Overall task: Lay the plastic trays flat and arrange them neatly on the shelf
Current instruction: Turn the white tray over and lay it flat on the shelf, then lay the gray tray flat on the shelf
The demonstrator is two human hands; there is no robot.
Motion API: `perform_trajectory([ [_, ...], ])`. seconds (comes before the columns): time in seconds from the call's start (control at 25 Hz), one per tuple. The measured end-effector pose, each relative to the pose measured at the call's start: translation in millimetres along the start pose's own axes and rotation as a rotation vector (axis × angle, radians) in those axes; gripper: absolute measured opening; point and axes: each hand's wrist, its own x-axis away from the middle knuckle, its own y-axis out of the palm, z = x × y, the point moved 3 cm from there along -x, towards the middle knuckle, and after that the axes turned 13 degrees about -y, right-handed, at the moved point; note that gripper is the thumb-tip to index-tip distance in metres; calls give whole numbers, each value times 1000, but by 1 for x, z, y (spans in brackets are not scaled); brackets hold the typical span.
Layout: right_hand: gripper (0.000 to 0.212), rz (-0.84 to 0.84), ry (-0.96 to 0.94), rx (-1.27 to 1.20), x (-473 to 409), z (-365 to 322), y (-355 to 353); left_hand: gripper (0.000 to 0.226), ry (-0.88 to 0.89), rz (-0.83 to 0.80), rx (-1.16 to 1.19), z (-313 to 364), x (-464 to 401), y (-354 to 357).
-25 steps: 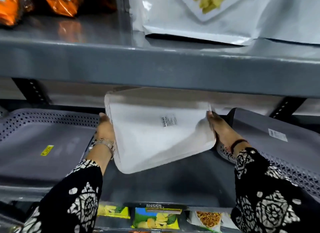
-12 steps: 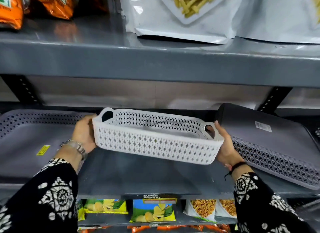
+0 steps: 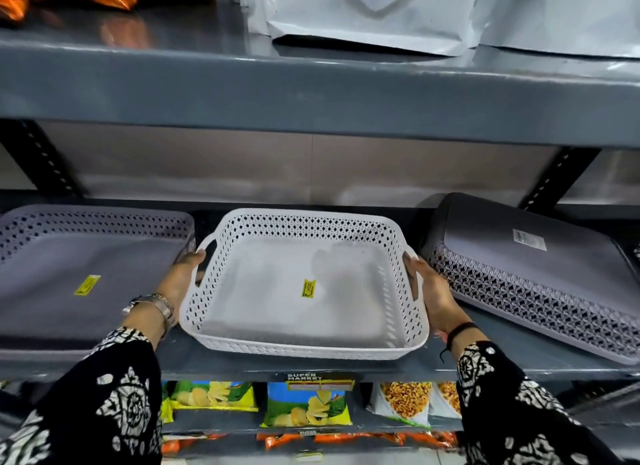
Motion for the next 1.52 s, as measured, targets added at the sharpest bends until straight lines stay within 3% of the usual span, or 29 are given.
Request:
perform_trajectory([
  [0.16,38,-14,-37,65,1,-4,5,48,101,127,-283,6,2,4],
  [0.32,48,69,-160,69,4,-32,-5,52,390,474,-634,40,31,40],
  [0.52,48,172,-294,105,12,-80,-77,45,640,252,-710,59,78,156],
  [0.76,44,539,-327,608,29,-111,-227,50,547,-103,-753,19,90,315],
  [0.88,38,539,-247,761,19,-119,-285,56,433,-116,-763,6,77,371],
  [1.04,46,439,-21,591,3,-99,-324,61,335,15,-890,1,55,394],
  [1.12,52,410,-3,528,-5,-93,-329,62,301,49,-885,2,38,390],
  [1.32,48,374,32,664,-13,-93,-331,62,191,62,-806,-12,32,392],
  [1.44,37,431,-149,520,-16,-98,-327,65,178,124,-741,-7,43,385],
  [1.52,34,376,-332,321,-19,-111,-322,69,265,75,-426,1,57,379],
])
